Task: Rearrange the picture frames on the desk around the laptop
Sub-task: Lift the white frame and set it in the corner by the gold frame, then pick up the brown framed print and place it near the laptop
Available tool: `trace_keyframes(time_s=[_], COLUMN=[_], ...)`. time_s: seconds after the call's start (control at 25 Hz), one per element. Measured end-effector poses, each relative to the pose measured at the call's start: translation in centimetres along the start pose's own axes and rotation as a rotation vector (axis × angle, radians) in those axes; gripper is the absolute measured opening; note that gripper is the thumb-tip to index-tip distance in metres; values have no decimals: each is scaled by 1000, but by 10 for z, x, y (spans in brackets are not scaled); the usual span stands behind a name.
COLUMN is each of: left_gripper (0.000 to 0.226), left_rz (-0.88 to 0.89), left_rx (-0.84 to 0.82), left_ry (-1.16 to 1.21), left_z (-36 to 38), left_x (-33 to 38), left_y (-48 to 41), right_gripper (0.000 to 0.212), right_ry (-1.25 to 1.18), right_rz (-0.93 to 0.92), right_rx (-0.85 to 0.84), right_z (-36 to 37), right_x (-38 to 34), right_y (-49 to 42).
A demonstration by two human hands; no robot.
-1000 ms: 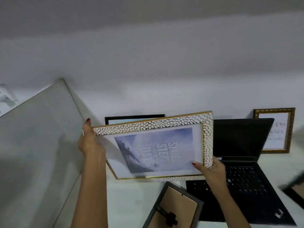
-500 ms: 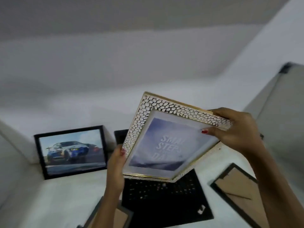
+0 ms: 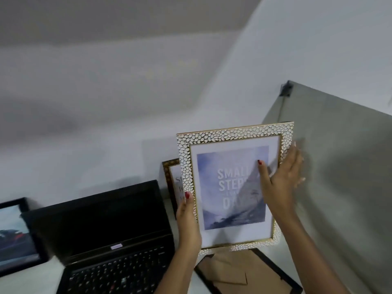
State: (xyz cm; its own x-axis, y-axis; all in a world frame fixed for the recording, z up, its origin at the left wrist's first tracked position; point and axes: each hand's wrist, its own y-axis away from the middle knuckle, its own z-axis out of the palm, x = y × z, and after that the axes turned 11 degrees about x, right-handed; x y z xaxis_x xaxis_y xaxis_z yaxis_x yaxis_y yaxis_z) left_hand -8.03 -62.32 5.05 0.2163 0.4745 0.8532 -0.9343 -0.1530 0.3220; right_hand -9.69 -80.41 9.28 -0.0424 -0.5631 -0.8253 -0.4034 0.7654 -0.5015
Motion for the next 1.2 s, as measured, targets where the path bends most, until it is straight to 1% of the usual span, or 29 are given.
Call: trace_keyframes(time_s=[0.16, 0.2, 0.28, 0.4, 0.52, 0.6, 0.68, 0.76, 0.84, 0.92, 1.0, 1.04, 1.08, 1.16, 1.2], left_gripper=[14, 14, 13, 15, 14, 12, 16, 16, 15, 18, 21, 28, 40, 57, 59], left_rz=[-64, -78, -113, -133, -121, -80, -51, -36, -8, 38, 94, 119, 135, 168, 202], left_rx=[-52, -64, -52, -22, 1, 16, 16, 12, -6, -21, -21, -26, -50, -138, -173], left_ry=[-98, -118, -141, -203, -199, -218, -255, -320, -406, -476, -521, -534, -555, -621, -673], left_z=[83, 100, 131, 162, 178, 181, 178, 172, 167, 165, 160, 155, 146, 114, 93], left_x=[-45, -56, -79, -102, -114, -117, -120, -125, -125, -122, -117, -115, -114, -115, -117], left_y=[-35, -46, -77, -114, -139, -150, -156, -161, -160, -159, -156, -151, -141, -107, -86], right_gripper=[84, 83, 87, 94, 100, 103, 105, 104, 99, 90, 87, 85, 82, 67, 59], right_ry=[122, 162, 198, 190, 224, 225, 230, 247, 241, 176, 103, 64, 34, 27, 52], right_rz=[74, 71, 71, 48, 13, -59, -87, -110, -109, -91, -71, -40, 13, 104, 114], right_rx=[-103, -146, -291, -498, -579, -569, -545, -503, -449, -436, -495, -535, -574, -625, -649], right_z=[25, 36, 62, 94, 118, 130, 135, 139, 136, 130, 118, 110, 98, 64, 45], right_x=[78, 96, 128, 158, 180, 193, 201, 205, 205, 204, 200, 198, 194, 186, 186], right_y=[-49, -62, -86, -101, -103, -102, -99, -93, -87, -84, -73, -63, -50, -16, 3])
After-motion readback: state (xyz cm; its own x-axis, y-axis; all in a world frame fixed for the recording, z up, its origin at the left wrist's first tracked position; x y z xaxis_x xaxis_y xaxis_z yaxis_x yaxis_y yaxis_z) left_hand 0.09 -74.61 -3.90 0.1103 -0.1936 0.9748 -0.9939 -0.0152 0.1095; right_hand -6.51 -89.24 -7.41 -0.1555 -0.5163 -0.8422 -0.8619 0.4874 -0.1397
